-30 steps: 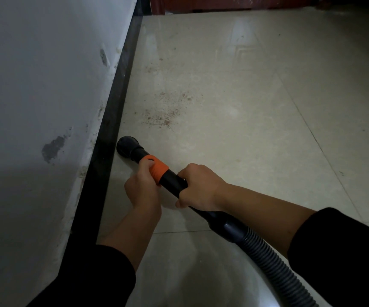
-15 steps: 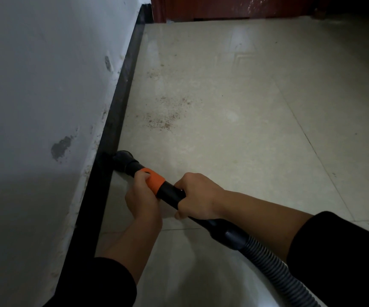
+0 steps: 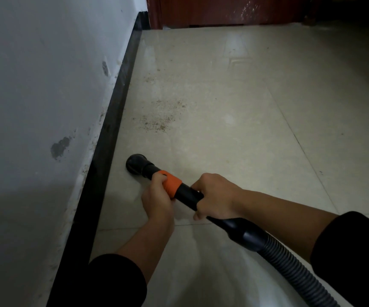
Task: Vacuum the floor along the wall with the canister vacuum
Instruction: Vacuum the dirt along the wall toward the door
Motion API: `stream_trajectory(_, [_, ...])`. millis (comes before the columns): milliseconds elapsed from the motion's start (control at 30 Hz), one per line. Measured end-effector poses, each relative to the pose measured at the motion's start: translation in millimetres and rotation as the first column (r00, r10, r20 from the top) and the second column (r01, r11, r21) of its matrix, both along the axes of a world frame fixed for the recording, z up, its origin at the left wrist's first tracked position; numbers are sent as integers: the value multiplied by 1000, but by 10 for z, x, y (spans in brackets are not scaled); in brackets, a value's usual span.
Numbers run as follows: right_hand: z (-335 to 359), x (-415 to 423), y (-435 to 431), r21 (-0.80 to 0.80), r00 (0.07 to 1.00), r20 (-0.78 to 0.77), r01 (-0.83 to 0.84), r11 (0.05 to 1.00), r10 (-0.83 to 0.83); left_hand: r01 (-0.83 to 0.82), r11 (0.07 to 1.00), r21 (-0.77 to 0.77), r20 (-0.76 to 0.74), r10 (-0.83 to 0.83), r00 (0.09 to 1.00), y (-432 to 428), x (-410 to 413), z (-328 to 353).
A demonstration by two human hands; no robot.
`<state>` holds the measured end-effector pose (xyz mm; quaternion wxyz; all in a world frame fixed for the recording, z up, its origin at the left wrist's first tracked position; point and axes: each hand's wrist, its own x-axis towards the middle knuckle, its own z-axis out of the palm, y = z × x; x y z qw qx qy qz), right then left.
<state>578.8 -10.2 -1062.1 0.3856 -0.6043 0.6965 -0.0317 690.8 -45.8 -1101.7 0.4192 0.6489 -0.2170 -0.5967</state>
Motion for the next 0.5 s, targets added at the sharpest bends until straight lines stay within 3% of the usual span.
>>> stream_trajectory(500, [122,-449,347,-7,993,-83,88,996,-88,216,976,31,-58,-214,975,221,-365,65])
